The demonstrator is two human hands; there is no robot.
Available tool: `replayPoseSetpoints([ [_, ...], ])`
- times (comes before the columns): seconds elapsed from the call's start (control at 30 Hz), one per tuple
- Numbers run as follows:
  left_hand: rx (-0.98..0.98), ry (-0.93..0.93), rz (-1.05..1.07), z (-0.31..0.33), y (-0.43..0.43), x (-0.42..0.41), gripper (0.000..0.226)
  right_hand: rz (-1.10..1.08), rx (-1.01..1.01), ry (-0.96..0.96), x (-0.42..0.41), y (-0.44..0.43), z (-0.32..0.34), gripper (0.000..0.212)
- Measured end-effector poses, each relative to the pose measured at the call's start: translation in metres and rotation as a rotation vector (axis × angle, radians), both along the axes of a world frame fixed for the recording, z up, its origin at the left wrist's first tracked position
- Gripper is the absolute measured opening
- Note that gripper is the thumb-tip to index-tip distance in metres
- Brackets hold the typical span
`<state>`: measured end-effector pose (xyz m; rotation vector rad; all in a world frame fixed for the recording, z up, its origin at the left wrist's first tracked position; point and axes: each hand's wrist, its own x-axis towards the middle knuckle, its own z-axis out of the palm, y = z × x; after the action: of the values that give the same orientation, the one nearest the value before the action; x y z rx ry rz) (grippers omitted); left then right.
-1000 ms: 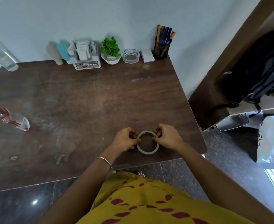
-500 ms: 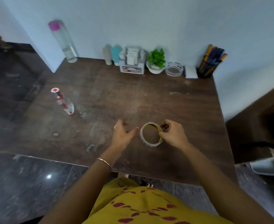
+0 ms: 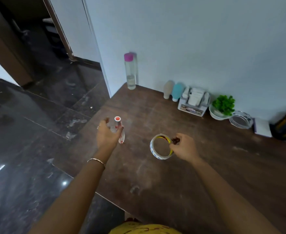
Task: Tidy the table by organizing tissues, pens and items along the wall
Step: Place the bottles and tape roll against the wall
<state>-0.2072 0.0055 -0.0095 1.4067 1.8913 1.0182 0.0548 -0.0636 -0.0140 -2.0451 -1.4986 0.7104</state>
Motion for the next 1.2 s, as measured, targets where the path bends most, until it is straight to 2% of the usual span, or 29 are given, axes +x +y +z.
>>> replayPoseSetpoints([
  [0.07, -0.060, 0.019, -0.085, 0.001, 0.021, -0.005, 0.064, -0.012, -0.008, -0.021, -0.011, 0.023, 0.001, 0.011],
  [0.13, -0.102, 0.051, -0.160, -0.003, 0.034, -0.010, 0.043, -0.026, -0.019, -0.025, -0.019, 0.043, 0.002, 0.011],
  [0.2, -0.099, 0.096, -0.203, -0.003, 0.045, -0.014, 0.029, -0.039, -0.024, -0.033, -0.026, 0.065, 0.001, 0.008],
  [0.27, -0.084, 0.127, -0.234, -0.003, 0.056, -0.018, 0.024, -0.045, -0.034, -0.055, -0.030, 0.088, 0.001, 0.006],
  [0.43, -0.104, 0.059, -0.311, -0.005, 0.104, -0.024, 0.018, -0.057, -0.069, -0.114, -0.032, 0.145, 0.004, 0.007],
  [0.57, -0.086, 0.080, -0.397, 0.003, 0.158, -0.009, 0.022, -0.055, -0.033, -0.192, -0.028, 0.194, 0.012, 0.011],
  [0.73, -0.078, 0.104, -0.503, 0.024, 0.235, 0.023, 0.030, 0.031, 0.027, -0.325, -0.014, 0.268, 0.030, 0.014],
  [0.87, -0.022, 0.112, -0.526, 0.031, 0.289, 0.051, 0.029, 0.086, 0.049, -0.504, -0.008, 0.324, 0.040, 0.017],
  [1.0, -0.008, 0.204, -0.570, 0.022, 0.330, 0.074, 0.024, 0.121, -0.006, -0.652, -0.010, 0.357, 0.032, 0.020],
  [1.2, 0.025, 0.264, -0.593, 0.002, 0.355, 0.090, 0.021, 0.223, -0.092, -0.735, -0.016, 0.390, 0.017, 0.023],
])
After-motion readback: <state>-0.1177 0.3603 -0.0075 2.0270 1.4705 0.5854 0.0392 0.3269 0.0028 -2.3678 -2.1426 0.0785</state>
